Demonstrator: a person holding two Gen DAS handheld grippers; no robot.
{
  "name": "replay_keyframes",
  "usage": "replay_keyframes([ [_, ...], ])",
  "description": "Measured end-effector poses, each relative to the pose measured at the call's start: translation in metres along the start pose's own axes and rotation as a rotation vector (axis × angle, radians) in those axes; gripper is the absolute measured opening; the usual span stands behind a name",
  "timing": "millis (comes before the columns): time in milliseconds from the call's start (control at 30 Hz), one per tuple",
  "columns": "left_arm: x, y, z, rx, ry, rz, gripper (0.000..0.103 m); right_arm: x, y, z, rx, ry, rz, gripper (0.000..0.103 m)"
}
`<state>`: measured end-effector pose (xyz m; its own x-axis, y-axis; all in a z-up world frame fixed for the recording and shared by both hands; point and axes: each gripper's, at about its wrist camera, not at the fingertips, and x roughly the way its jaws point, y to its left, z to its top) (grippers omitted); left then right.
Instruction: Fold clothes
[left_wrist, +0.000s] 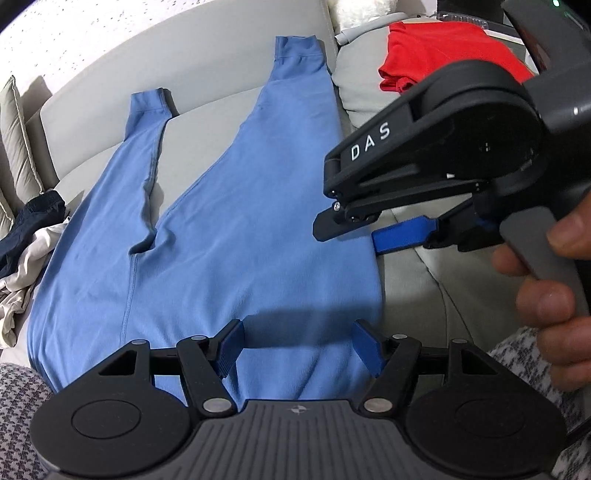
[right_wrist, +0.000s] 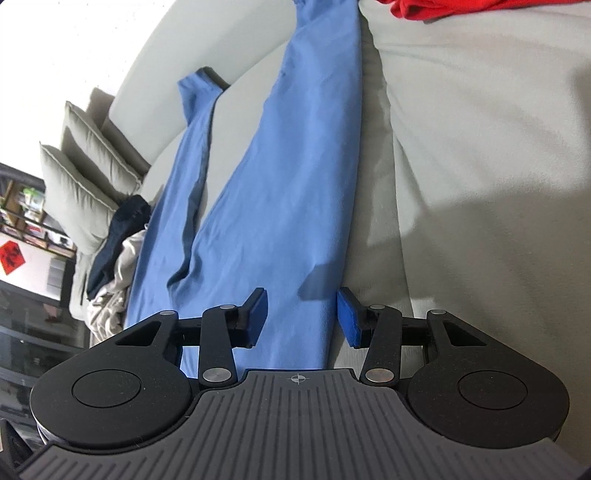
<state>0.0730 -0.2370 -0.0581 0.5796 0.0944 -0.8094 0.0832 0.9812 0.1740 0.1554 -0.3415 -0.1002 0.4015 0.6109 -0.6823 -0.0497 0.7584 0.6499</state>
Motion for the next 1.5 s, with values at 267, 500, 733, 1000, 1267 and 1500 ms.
replay_keyframes([
  [267,0.007,0.018,0.004,-0.055,-0.011,-0.025,0.066,0.000,-0.008,0.004,0.027,0.005,0.034,0.046],
  [500,0.015,0.030,-0.002,-0.027,-0.047,-0.085,0.064,-0.002,-0.024,0.007,0.105,-0.002,0.074,0.046],
  [733,0.023,0.000,-0.011,0.194,-0.065,-0.049,0.064,0.001,-0.022,0.008,0.104,-0.004,0.084,0.046],
  [1000,0.032,-0.019,-0.017,0.333,-0.094,0.024,0.064,0.002,-0.020,0.008,0.080,-0.005,0.071,0.046],
  [1267,0.046,-0.026,-0.009,0.356,-0.058,0.028,0.057,-0.002,-0.023,0.008,0.082,-0.007,0.075,0.044],
  [1500,0.061,-0.029,0.002,0.375,-0.035,0.057,0.077,-0.004,-0.027,0.008,0.092,-0.010,0.076,0.044],
])
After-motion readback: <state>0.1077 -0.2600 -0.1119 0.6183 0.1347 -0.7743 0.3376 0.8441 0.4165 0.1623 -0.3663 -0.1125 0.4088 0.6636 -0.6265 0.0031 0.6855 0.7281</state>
